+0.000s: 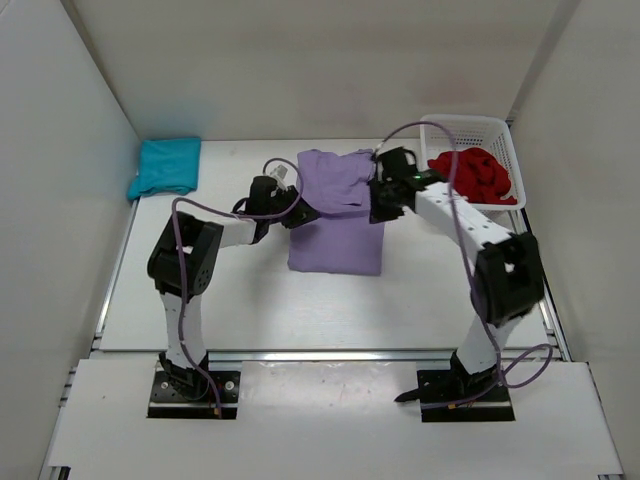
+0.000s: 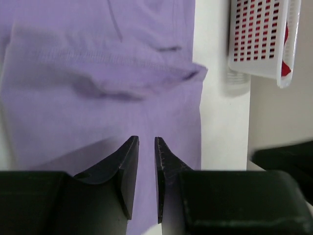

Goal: Fold and stack the t-shirts
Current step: Fold the folded rectangular tshirt in 1/3 of the way, then grab one side of the 2/3 rectangular tshirt with both arms, then fold the long partially folded tshirt into a neat square

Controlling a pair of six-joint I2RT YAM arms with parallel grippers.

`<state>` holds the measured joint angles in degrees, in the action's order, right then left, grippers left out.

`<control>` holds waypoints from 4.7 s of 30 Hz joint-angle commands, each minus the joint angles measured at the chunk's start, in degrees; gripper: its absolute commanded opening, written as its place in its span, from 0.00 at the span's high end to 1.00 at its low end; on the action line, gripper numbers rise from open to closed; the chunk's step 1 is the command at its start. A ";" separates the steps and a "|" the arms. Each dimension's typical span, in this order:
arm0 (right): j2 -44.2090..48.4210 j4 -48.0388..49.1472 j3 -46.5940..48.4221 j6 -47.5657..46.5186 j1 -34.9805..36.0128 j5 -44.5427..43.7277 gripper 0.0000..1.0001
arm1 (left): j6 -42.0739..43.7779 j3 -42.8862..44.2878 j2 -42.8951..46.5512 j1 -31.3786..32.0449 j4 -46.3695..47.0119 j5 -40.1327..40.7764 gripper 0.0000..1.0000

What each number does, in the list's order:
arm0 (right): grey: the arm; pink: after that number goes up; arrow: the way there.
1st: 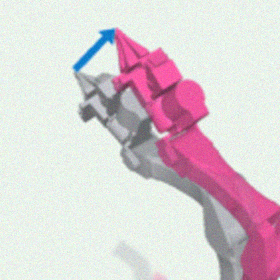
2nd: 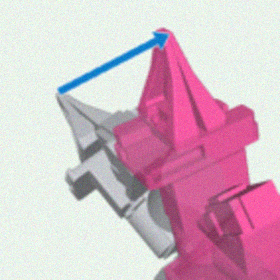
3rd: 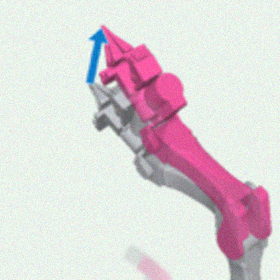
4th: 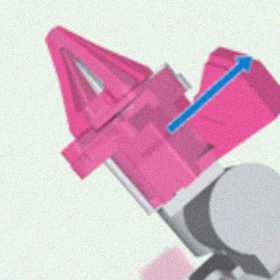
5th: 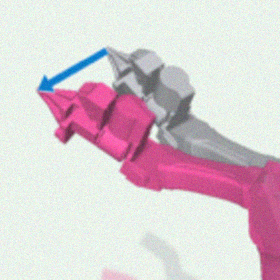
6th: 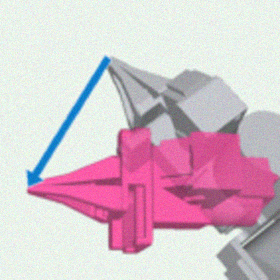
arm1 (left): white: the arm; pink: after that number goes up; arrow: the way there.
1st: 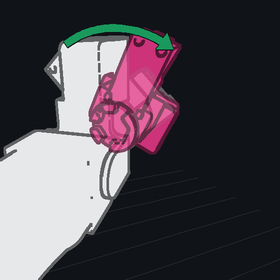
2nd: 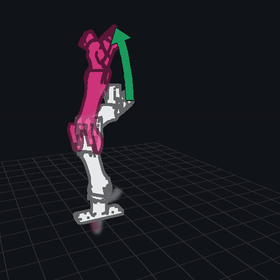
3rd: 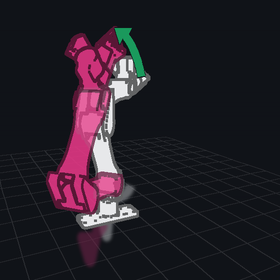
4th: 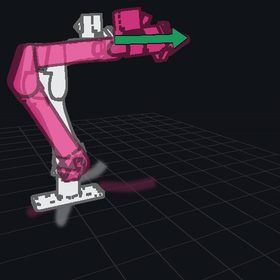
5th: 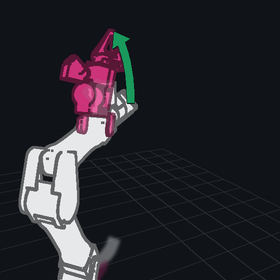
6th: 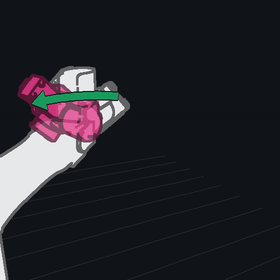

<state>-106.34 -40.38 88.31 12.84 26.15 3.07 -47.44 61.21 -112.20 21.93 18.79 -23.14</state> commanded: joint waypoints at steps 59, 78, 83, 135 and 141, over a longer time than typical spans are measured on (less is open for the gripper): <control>17.67 60.86 -60.63 26.09 -14.46 22.15 0.74 | 7.98 -26.76 15.79 1.44 -2.35 9.34 0.57; 52.86 38.49 -76.61 31.96 4.48 11.37 1.00 | 4.83 -49.94 55.98 7.85 -21.30 9.42 1.00; 63.89 28.87 -71.20 32.53 8.76 8.34 1.00 | 0.59 -46.91 79.58 7.79 -35.72 9.96 1.00; -52.64 -8.85 71.21 7.45 -9.97 29.00 1.00 | -1.77 24.30 -12.34 -15.17 -11.85 -1.21 0.54; -56.07 -9.01 70.50 7.20 -11.30 29.27 1.00 | -5.02 24.76 -17.08 -16.39 -9.23 -4.71 0.49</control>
<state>-161.05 -50.48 159.22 19.68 14.04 30.85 -49.76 85.43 -129.03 5.17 6.85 -24.16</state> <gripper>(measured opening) 0.005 0.502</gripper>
